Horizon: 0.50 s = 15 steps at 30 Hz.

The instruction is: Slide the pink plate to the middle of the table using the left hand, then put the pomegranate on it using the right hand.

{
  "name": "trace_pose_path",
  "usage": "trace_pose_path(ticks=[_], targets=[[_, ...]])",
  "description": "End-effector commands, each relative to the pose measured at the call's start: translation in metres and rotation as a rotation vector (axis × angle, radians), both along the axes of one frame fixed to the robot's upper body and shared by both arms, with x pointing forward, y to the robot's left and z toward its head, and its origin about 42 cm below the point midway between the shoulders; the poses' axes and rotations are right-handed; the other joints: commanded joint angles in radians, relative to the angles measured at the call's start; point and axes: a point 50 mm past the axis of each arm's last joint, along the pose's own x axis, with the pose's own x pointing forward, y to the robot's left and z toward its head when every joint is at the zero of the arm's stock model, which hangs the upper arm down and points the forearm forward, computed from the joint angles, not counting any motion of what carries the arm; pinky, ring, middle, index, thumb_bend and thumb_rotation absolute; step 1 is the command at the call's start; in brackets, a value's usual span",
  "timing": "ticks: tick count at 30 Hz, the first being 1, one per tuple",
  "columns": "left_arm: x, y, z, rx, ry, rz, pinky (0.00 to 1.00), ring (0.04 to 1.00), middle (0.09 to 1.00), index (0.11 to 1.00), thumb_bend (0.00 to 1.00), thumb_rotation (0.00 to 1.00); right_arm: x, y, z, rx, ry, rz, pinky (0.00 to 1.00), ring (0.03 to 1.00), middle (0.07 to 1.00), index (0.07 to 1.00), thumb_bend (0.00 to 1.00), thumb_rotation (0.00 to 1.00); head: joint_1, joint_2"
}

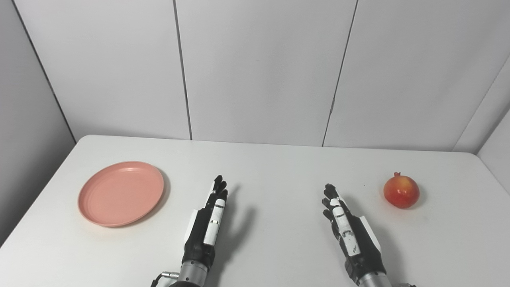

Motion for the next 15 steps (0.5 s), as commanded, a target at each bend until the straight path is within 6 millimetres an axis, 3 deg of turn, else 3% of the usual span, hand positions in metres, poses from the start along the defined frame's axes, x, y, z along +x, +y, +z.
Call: trace_pose_path(ticks=[1, 14, 15], targets=[[0.0046, -0.0015, 0.0073, -0.003, -0.032, -0.012, 1.0, 0.993, 1.0, 0.998, 0.42, 1.0, 0.0029, 0.0029, 0.0144, 0.004, -0.086, 0.004, 0.97, 0.98, 0.991, 0.974, 0.19, 1.0, 0.001, 0.001], [0.004, -0.0024, 0.0073, 0.001, -0.038, -0.02, 1.0, 0.996, 1.0, 1.0, 0.42, 1.0, 0.0028, 0.0024, 0.0138, 0.007, -0.086, 0.002, 0.97, 0.981, 0.991, 0.973, 0.2, 1.0, 0.011, 0.0], [0.0039, -0.0039, 0.0074, 0.003, -0.038, -0.019, 1.0, 0.996, 1.0, 1.0, 0.42, 1.0, 0.0024, 0.0013, 0.0142, 0.008, -0.085, 0.001, 0.97, 0.981, 0.991, 0.973, 0.2, 1.0, 0.044, -0.003]])
